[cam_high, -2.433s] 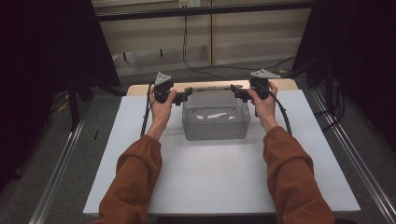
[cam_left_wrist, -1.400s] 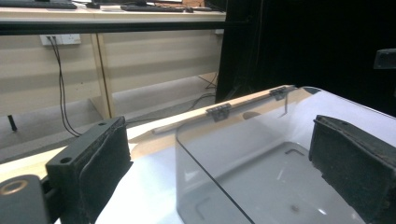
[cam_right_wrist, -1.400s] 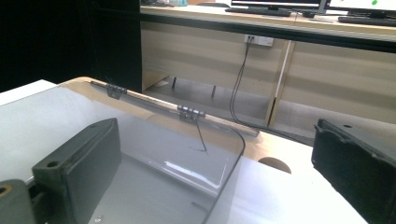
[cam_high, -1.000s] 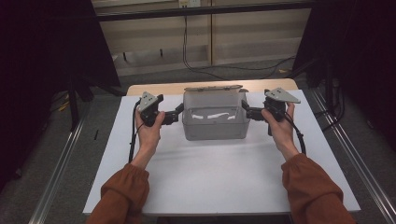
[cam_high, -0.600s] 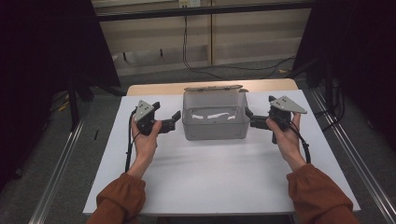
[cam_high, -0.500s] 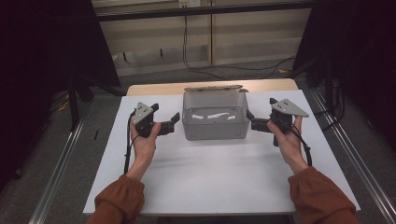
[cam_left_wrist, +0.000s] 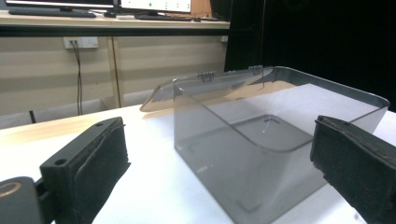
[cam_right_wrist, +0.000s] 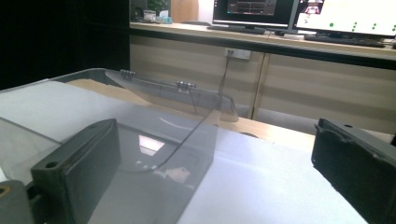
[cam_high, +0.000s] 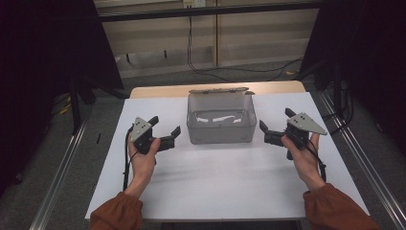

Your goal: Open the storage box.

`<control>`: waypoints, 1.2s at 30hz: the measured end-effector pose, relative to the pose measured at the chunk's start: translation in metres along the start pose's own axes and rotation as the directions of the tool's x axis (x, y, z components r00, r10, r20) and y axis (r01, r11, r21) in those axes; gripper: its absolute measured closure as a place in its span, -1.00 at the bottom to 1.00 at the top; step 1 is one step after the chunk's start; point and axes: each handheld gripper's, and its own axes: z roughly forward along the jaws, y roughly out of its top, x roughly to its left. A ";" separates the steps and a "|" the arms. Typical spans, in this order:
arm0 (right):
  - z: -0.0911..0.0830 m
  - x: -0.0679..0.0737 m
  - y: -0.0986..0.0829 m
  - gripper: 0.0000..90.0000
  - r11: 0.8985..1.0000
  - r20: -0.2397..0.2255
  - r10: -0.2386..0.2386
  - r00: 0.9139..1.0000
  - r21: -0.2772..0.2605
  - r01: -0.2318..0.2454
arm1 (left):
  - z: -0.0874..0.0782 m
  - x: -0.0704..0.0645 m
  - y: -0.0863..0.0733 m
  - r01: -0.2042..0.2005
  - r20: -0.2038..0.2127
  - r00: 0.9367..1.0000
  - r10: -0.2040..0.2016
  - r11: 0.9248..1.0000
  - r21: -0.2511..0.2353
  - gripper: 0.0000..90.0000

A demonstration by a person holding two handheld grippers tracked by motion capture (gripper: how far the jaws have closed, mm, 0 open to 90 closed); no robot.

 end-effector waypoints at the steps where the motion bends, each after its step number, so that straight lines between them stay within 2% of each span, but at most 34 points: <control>1: -0.002 0.001 -0.001 -0.99 1.000 0.002 -0.003 1.000 -0.005 0.003 | -0.002 0.000 -0.001 0.001 -0.002 1.000 -0.001 1.000 -0.002 -0.91; 5: -0.013 0.001 -0.005 -0.99 1.000 0.007 0.000 1.000 -0.018 0.000 | -0.012 0.000 -0.005 0.005 -0.025 1.000 -0.005 1.000 -0.014 -0.92; 11: -0.030 0.000 -0.017 -1.00 1.000 0.014 0.011 1.000 -0.005 -0.011 | -0.028 0.000 -0.014 0.024 -0.057 0.998 -0.026 0.999 -0.033 -0.94; 19: -0.051 -0.004 -0.024 -1.00 1.000 0.060 0.017 0.998 -0.009 -0.017 | -0.048 -0.001 -0.023 0.020 -0.106 0.994 -0.024 0.999 -0.030 -0.94; 23: -0.062 -0.003 -0.028 -1.00 1.000 0.073 0.021 0.997 -0.010 -0.020 | -0.055 -0.001 -0.026 0.037 -0.109 0.993 -0.040 0.999 -0.023 -0.94; 25: -0.067 -0.003 -0.030 -1.00 1.000 0.073 0.023 0.997 -0.007 -0.023 | -0.058 -0.002 -0.028 0.044 -0.098 0.994 -0.045 0.999 -0.013 -0.94; 27: -0.072 -0.003 -0.031 -1.00 1.000 0.081 0.030 0.996 -0.008 -0.029 | -0.062 -0.003 -0.029 0.057 -0.101 0.993 -0.059 0.998 -0.021 -0.94; 33: -0.083 -0.005 -0.039 -1.00 0.999 0.088 0.042 0.995 0.006 -0.043 | -0.073 -0.008 -0.032 0.011 -0.125 0.992 -0.012 1.000 -0.006 -0.94; 36: -0.090 -0.007 -0.045 -1.00 0.998 0.099 0.053 0.994 0.012 -0.055 | -0.079 -0.009 -0.035 0.014 -0.137 0.990 -0.015 1.000 -0.004 -0.94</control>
